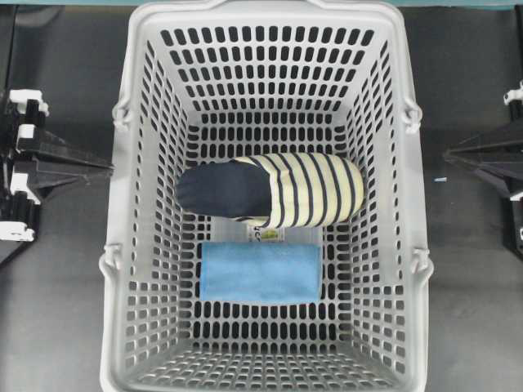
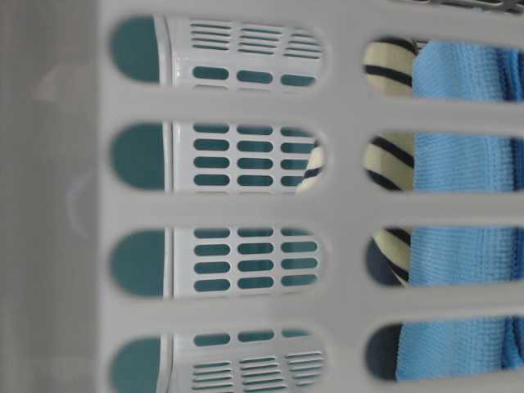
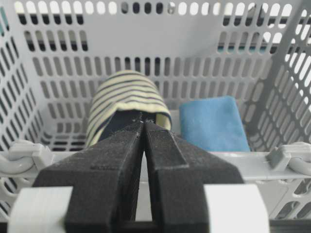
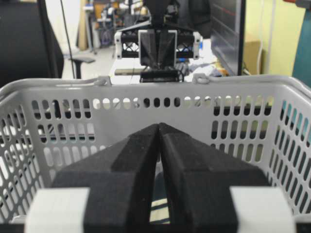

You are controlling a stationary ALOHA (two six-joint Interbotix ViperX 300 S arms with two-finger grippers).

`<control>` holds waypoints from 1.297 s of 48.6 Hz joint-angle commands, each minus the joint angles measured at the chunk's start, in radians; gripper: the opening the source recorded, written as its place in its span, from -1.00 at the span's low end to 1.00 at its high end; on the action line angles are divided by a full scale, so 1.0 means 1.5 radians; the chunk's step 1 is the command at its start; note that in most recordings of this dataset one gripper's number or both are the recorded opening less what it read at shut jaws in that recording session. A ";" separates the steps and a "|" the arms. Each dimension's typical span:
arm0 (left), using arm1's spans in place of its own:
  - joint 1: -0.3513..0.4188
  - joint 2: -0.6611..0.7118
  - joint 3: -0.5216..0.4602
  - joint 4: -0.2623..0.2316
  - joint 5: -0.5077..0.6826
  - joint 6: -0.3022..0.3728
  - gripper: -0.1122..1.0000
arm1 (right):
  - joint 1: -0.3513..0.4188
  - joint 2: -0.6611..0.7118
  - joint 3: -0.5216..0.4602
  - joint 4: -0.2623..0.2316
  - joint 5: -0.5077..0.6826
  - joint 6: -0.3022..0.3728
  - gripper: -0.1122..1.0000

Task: Pick up the blue cloth from the shopping basket with the left arm.
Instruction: 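Move the left gripper over the basket toward the blue cloth, then lower the left gripper onto the blue cloth and close on it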

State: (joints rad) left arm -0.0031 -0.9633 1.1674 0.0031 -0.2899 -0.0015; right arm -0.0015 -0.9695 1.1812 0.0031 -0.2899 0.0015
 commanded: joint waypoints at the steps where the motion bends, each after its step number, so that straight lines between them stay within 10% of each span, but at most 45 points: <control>1: 0.001 0.004 -0.029 0.029 0.027 -0.010 -0.70 | -0.001 0.009 -0.008 0.002 -0.003 0.006 -0.78; 28: -0.067 0.170 -0.340 0.029 0.415 -0.011 -0.79 | 0.005 0.003 -0.086 0.021 0.224 0.051 -0.80; 47: -0.087 0.371 -0.523 0.029 0.579 -0.011 -0.79 | 0.005 -0.002 -0.088 0.021 0.231 0.048 -0.78; 63: -0.087 0.492 -0.636 0.029 0.688 -0.017 -0.54 | 0.005 -0.005 -0.088 0.013 0.231 0.048 0.61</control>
State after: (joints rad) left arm -0.1304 -0.2562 0.2761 0.0414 0.7194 -0.0261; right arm 0.0046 -0.9848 1.0769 0.0276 0.0644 0.0752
